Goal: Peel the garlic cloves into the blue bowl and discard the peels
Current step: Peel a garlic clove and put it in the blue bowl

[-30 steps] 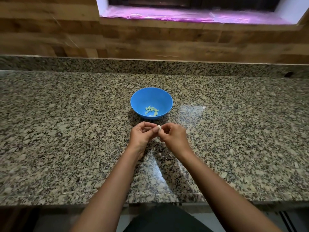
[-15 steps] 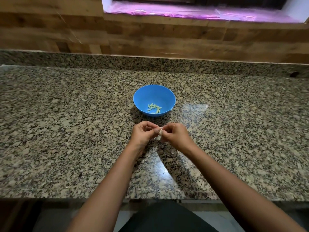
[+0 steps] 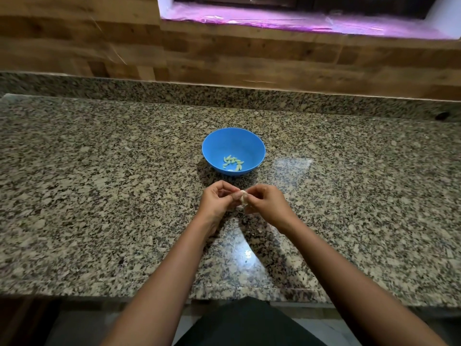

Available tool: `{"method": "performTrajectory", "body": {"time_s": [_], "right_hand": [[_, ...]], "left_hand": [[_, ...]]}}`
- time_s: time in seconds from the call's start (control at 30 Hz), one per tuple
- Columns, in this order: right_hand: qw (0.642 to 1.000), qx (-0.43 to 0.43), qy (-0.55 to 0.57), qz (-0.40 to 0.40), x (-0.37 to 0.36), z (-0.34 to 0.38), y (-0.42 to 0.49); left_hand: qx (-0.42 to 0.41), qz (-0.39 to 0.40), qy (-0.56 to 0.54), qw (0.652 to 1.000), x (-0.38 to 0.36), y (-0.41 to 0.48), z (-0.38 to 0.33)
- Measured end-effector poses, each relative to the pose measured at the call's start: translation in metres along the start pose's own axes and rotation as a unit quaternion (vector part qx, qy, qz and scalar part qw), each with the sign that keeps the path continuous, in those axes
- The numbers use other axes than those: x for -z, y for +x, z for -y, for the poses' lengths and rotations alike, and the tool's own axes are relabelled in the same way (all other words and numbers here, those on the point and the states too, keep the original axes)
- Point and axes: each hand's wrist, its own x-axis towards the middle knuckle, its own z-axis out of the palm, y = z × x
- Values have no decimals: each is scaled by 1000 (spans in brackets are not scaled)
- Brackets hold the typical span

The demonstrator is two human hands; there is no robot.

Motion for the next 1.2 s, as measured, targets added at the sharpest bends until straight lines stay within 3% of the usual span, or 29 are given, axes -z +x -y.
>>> {"method": "performTrajectory", "body": {"time_s": [0.13,0.23,0.37,0.47,0.67,0.77,0.87,0.97,1.2], "right_hand": [[995,-47,91,3,5,2,5],[989,-75,129,0,8,1,4],[973,-108,204,3,10,-2,3],[973,-121,195,-5,13,-4,1],[994,-105,-2,-4,25,-9,-2],[988,-98,-119,16,26,-13,-5],[973,-103,-205,36,26,-15,-5],[956,-97,-273,48,22,-12,-1],[909,-60,-403,86,17,3,8]], "left_hand": [[7,-8,-15,1000,0,1,2],[9,-19,38,999,5,3,5],[-34,-26,181,982,12,6,13],[-93,-50,317,942,15,4,19],[-219,-74,425,875,15,-9,37],[-282,-9,469,837,8,-20,48],[-278,55,533,797,5,-25,60],[-262,58,581,768,5,-23,65],[-265,56,595,757,4,-23,66]]}}
